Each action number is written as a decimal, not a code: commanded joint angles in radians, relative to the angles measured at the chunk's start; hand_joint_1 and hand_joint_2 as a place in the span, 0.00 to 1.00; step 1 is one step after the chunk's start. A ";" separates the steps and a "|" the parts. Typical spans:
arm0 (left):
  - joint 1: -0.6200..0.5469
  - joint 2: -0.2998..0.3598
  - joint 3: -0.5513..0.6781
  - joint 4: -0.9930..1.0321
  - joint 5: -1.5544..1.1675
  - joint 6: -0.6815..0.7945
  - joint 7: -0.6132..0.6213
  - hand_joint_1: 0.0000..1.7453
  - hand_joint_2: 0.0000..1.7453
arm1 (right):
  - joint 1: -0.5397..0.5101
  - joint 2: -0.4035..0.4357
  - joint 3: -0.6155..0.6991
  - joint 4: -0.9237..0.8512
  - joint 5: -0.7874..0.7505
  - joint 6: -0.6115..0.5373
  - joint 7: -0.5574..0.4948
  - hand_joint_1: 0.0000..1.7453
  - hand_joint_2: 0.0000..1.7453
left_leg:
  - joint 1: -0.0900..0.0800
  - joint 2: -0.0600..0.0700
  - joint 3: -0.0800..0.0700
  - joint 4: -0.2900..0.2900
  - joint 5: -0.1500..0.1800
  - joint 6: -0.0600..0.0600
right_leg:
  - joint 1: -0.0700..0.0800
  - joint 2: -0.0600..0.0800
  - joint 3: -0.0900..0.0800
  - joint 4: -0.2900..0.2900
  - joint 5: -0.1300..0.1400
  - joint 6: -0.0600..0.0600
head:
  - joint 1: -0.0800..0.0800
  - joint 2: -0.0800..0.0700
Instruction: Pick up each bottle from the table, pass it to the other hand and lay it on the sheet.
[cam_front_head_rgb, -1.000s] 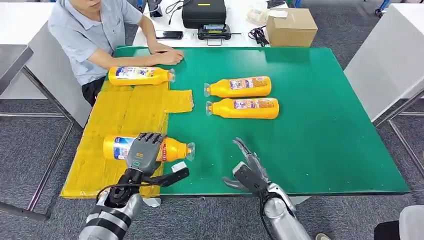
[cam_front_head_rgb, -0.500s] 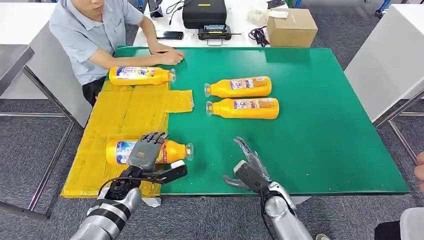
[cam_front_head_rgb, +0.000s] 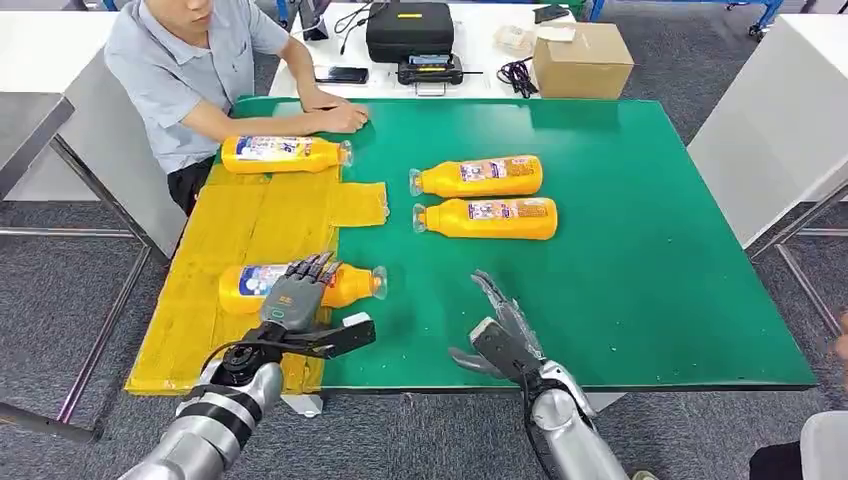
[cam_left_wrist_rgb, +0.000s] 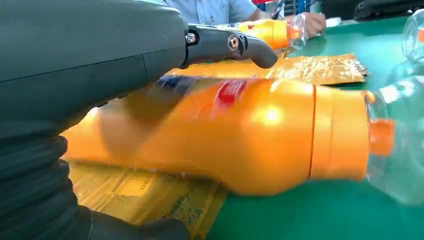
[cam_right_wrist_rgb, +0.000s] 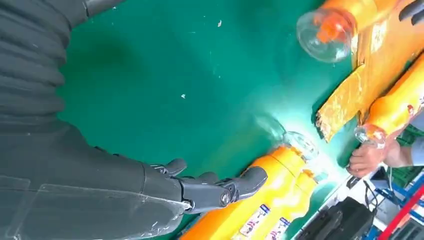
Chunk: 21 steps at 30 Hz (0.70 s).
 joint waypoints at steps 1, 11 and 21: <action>0.023 0.008 -0.020 0.094 0.020 0.016 -0.019 0.00 1.00 | -0.032 -0.009 -0.025 0.041 0.016 0.000 0.004 0.00 1.00 | 0.000 0.002 0.003 -0.001 0.000 -0.001 | 0.000 0.002 0.002 -0.001 0.000 -0.001 | 0.000 0.000; 0.177 -0.025 -0.107 -0.307 0.020 0.141 -0.056 0.00 1.00 | 0.033 0.012 -0.080 -0.065 0.022 -0.053 -0.003 0.00 1.00 | 0.001 0.001 0.001 0.000 -0.001 -0.002 | 0.001 0.000 0.001 -0.001 -0.001 -0.002 | 0.000 0.000; 0.464 -0.069 -0.167 -0.863 0.444 0.129 -0.259 0.00 1.00 | 0.192 -0.046 -0.057 -0.423 0.870 -0.472 0.353 0.00 1.00 | 0.000 0.001 -0.009 0.002 -0.003 -0.002 | 0.001 0.000 -0.010 0.001 -0.002 -0.001 | 0.000 0.000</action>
